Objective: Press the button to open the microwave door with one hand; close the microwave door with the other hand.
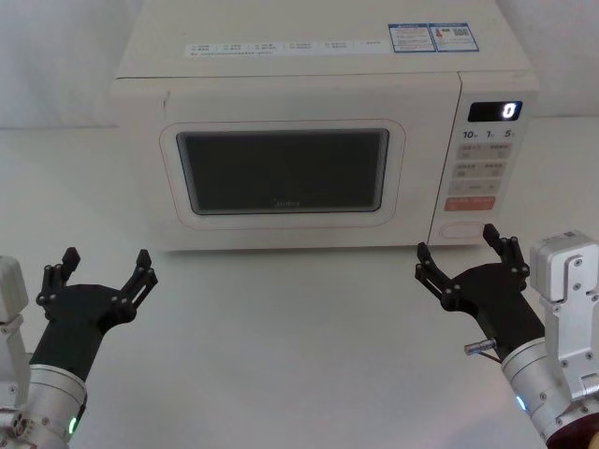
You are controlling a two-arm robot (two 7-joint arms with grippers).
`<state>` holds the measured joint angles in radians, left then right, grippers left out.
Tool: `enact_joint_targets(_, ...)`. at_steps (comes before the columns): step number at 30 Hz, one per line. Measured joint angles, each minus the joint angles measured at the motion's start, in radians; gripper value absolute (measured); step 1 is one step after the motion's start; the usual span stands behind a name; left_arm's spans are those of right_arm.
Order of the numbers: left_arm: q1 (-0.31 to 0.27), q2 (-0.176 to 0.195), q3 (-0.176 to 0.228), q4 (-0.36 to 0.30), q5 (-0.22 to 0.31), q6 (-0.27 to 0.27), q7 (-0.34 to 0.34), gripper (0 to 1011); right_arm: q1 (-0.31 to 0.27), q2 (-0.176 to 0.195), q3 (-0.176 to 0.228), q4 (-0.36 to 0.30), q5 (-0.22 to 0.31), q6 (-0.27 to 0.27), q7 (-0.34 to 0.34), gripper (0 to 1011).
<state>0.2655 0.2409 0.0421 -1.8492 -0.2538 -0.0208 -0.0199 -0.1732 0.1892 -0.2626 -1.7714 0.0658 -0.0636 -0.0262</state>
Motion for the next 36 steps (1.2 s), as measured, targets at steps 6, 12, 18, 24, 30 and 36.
enact_joint_targets(6,0.0,0.0,0.0,0.0,0.0,0.0,0.0,1001,0.0,0.0,0.0,0.0,0.0,0.0,0.0,996)
enact_joint_targets(12,0.0,0.0,0.0,0.0,0.0,0.0,0.0,1001,0.0,0.0,0.0,0.0,0.0,0.0,0.0,996)
enact_joint_targets(18,0.0,0.0,0.0,0.0,0.0,0.0,0.0,1001,0.0,0.0,0.0,0.0,0.0,0.0,0.0,996)
enact_joint_targets(24,0.0,0.0,0.0,0.0,0.0,0.0,0.0,1001,0.0,0.0,0.0,0.0,0.0,0.0,0.0,996)
enact_joint_targets(30,0.0,0.0,0.0,0.0,0.0,0.0,0.0,1001,0.0,0.0,0.0,0.0,0.0,0.0,0.0,906)
enact_joint_targets(36,0.0,0.0,0.0,0.0,0.0,0.0,0.0,1001,0.0,0.0,0.0,0.0,0.0,0.0,0.0,739)
